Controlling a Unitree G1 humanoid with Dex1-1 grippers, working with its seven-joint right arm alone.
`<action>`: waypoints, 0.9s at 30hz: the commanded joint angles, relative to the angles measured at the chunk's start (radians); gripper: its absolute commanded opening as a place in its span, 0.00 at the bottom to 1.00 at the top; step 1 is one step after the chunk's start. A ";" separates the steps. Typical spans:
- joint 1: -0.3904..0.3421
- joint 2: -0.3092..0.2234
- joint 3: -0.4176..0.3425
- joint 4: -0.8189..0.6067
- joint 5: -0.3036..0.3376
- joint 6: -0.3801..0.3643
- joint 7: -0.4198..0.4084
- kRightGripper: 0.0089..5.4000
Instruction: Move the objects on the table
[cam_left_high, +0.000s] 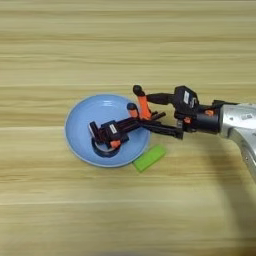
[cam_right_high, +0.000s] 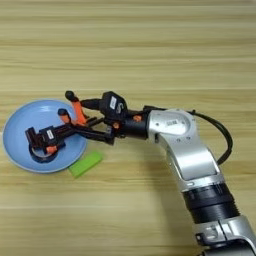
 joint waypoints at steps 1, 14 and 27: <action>-0.093 0.016 -0.032 -0.078 0.030 0.005 -0.062 0.54; -0.159 0.128 0.043 -0.049 -0.013 0.053 -0.148 0.53; -0.232 0.202 0.089 0.084 -0.130 0.024 -0.277 0.52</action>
